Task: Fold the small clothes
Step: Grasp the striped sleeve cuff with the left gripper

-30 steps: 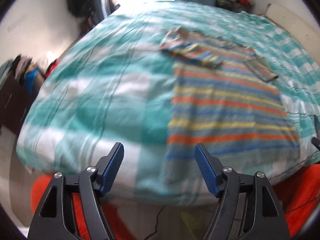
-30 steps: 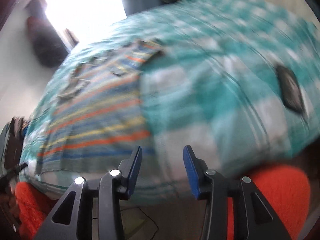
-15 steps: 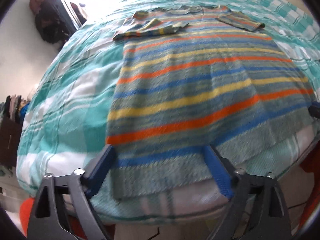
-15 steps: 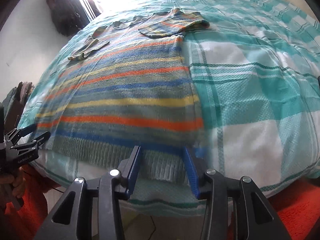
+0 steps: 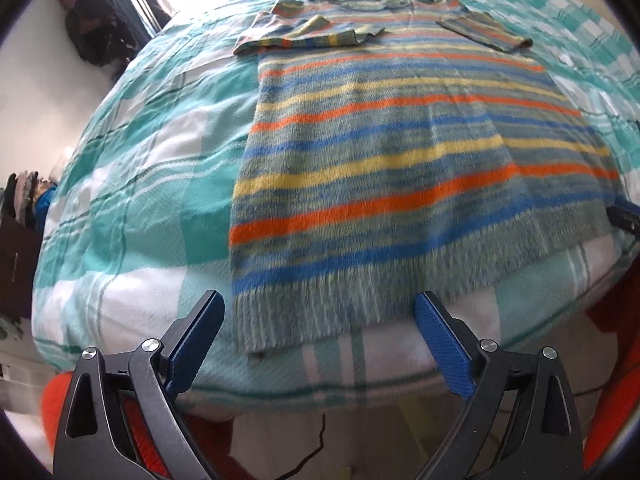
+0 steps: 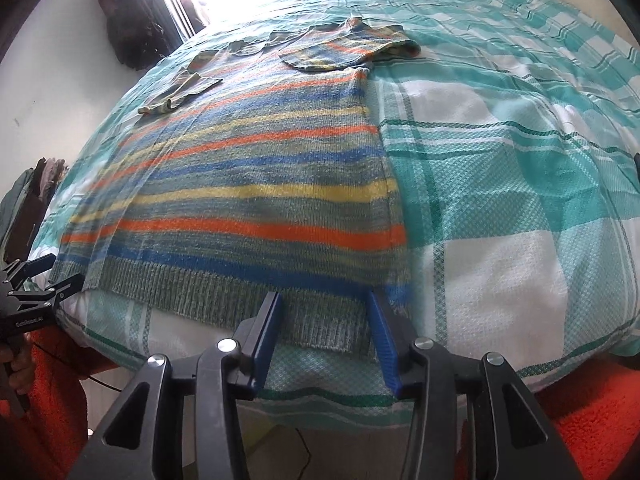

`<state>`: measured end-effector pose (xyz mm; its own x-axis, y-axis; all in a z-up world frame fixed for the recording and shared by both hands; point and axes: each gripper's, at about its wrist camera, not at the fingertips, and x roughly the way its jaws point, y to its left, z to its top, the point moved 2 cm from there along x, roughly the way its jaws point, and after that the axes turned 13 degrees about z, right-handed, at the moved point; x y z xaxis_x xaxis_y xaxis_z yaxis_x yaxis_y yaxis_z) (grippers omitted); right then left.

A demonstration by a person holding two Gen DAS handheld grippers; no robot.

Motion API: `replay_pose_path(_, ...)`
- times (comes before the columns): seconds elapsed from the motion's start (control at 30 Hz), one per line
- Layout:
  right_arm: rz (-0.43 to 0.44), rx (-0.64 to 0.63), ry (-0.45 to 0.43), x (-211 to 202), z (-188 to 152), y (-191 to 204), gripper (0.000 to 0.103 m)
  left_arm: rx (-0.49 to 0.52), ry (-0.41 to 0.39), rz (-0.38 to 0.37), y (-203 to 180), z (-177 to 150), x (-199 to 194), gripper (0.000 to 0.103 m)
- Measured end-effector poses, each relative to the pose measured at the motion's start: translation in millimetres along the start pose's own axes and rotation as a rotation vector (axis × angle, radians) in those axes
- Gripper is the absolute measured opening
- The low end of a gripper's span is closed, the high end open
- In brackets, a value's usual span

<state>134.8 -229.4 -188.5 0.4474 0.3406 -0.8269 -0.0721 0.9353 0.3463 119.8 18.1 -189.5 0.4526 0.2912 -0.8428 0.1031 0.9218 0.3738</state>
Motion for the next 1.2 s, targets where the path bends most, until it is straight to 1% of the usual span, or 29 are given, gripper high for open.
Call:
replay_pose_path(0.07, 0.005, 0.0, 0.001, -1, -1, 0, 0.047, 0.021, 0.012, 0.012, 3, -5, -6, 0.095)
replay_pose_path(0.1, 0.007, -0.001, 0.0, -1, -2, 0, 0.048, 0.029, 0.014, 0.015, 7, -5, -12, 0.093)
replay_pose_path(0.17, 0.012, 0.001, -0.002, -2, -3, 0, 0.048, 0.041, -0.007, -0.003, 16, 4, -29, 0.091)
replay_pose_path(0.2, 0.016, 0.004, -0.005, -2, -3, 0, 0.048, 0.04, -0.038, -0.023, 24, 15, -42, 0.091)
replay_pose_path(0.23, 0.018, 0.006, -0.006, -2, -4, 0, 0.048, 0.034, -0.076, -0.042, 31, 28, -55, 0.091)
replay_pose_path(0.27, 0.021, 0.008, -0.007, -3, -4, -1, 0.048, 0.028, -0.13, -0.066, 41, 48, -71, 0.092)
replay_pose_path(0.3, 0.022, 0.008, -0.007, -3, -4, -1, 0.048, 0.027, -0.169, -0.079, 46, 63, -82, 0.095)
replay_pose_path(0.33, 0.022, 0.009, -0.007, -2, -4, -1, 0.048, 0.031, -0.22, -0.094, 52, 87, -95, 0.096)
replay_pose_path(0.4, 0.024, 0.013, -0.007, -2, -3, -1, 0.049, 0.05, -0.283, -0.113, 52, 124, -108, 0.096)
replay_pose_path(0.43, 0.025, 0.015, -0.007, -2, -3, -1, 0.049, 0.067, -0.309, -0.115, 47, 147, -110, 0.096)
replay_pose_path(0.47, 0.028, 0.02, -0.008, -2, -3, -1, 0.049, 0.084, -0.322, -0.113, 41, 161, -108, 0.096)
replay_pose_path(0.5, 0.032, 0.024, -0.009, -2, -3, -1, 0.05, 0.117, -0.335, -0.1, 27, 181, -99, 0.096)
replay_pose_path(0.53, 0.037, 0.03, -0.011, -2, -3, -2, 0.051, 0.142, -0.336, -0.086, 14, 194, -87, 0.096)
replay_pose_path(0.57, 0.039, 0.032, -0.012, -2, -3, -2, 0.051, 0.163, -0.327, -0.071, 2, 204, -74, 0.096)
replay_pose_path(0.6, 0.04, 0.032, -0.012, -2, -3, -2, 0.051, 0.189, -0.298, -0.045, -17, 217, -50, 0.095)
replay_pose_path(0.63, 0.04, 0.033, -0.012, -2, -3, -2, 0.051, 0.203, -0.278, -0.032, -27, 223, -36, 0.092)
replay_pose_path(0.7, 0.043, 0.034, -0.012, -3, -3, -2, 0.051, 0.225, -0.228, 0.006, -51, 240, 4, 0.081)
replay_pose_path(0.77, 0.045, 0.034, -0.012, -3, -3, -2, 0.051, 0.217, -0.198, 0.027, -60, 247, 30, 0.08)
replay_pose_path(0.83, 0.048, 0.035, -0.012, -3, -4, -3, 0.052, 0.227, -0.148, 0.03, -70, 250, 58, 0.08)
replay_pose_path(0.9, 0.053, 0.041, -0.01, -2, -3, -3, 0.052, 0.282, -0.115, 0.042, -78, 246, 77, 0.08)
replay_pose_path(0.97, 0.06, 0.049, -0.009, -2, -3, -4, 0.053, 0.335, -0.122, 0.047, -82, 240, 88, 0.079)
replay_pose_path(1.0, 0.063, 0.052, -0.009, -1, -2, -5, 0.053, 0.334, -0.131, 0.029, -81, 238, 89, 0.072)
replay_pose_path(1.03, 0.066, 0.055, -0.009, -1, -2, -5, 0.053, 0.317, -0.125, -0.006, -77, 239, 90, 0.065)
replay_pose_path(1.07, 0.068, 0.057, -0.009, -1, -2, -5, 0.053, 0.297, -0.106, -0.036, -74, 241, 91, 0.04)
replay_pose_path(1.1, 0.07, 0.057, -0.009, -2, -2, -6, 0.053, 0.28, -0.09, -0.051, -72, 243, 92, 0.013)
replay_pose_path(1.13, 0.071, 0.056, -0.008, -2, -2, -5, 0.053, 0.264, -0.079, -0.056, -68, 246, 92, 0.005)
replay_pose_path(1.17, 0.072, 0.055, -0.008, -2, -2, -5, 0.053, 0.243, -0.078, -0.064, -63, 248, 91, 0.004)
replay_pose_path(1.2, 0.073, 0.054, -0.007, -2, -1, -5, 0.053, 0.206, -0.081, -0.087, -56, 250, 89, 0.004)
